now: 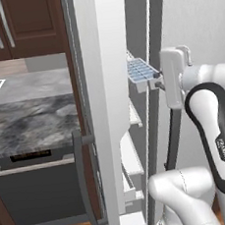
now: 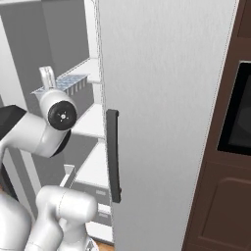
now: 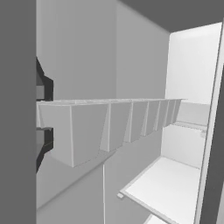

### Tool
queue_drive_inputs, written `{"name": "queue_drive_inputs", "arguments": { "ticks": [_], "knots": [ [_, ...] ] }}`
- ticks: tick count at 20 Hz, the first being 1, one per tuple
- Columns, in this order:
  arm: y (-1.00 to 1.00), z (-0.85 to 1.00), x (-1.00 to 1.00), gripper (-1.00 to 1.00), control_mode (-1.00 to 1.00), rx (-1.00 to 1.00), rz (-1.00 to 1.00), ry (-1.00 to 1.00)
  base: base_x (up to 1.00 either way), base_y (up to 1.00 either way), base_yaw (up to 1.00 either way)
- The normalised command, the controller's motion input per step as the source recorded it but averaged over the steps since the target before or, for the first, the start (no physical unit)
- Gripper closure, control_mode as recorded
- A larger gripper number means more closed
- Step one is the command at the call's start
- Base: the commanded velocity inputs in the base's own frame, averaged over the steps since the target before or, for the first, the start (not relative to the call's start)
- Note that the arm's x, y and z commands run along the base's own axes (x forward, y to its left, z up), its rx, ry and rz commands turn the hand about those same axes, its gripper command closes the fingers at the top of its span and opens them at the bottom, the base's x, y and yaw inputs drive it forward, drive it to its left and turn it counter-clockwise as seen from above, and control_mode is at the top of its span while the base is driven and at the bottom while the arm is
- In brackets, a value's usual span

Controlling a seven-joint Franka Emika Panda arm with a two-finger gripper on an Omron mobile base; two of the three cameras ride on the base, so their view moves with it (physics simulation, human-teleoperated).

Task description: The ice cube tray has been filled with water. Take the tray and place it in the freezer to make ice. Close the freezer door after placing the tray.

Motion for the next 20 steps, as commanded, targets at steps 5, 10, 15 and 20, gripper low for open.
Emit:
{"name": "queue_drive_inputs", "arguments": {
  "ticks": [5,10,15,20],
  "knots": [
    [0.0,0.09,0.35,1.0,-1.0,0.0,0.0,0.0,0.0,0.0,0.0],
    [0.0,0.09,0.32,1.0,-1.0,0.0,-0.01,0.0,0.0,0.0,0.0],
    [0.0,0.03,0.3,1.0,-1.0,0.0,-0.01,0.0,0.0,0.0,0.0],
    [0.01,0.0,0.38,1.0,-1.0,-0.01,-0.02,0.0,0.0,0.0,0.0]
  ]
}}
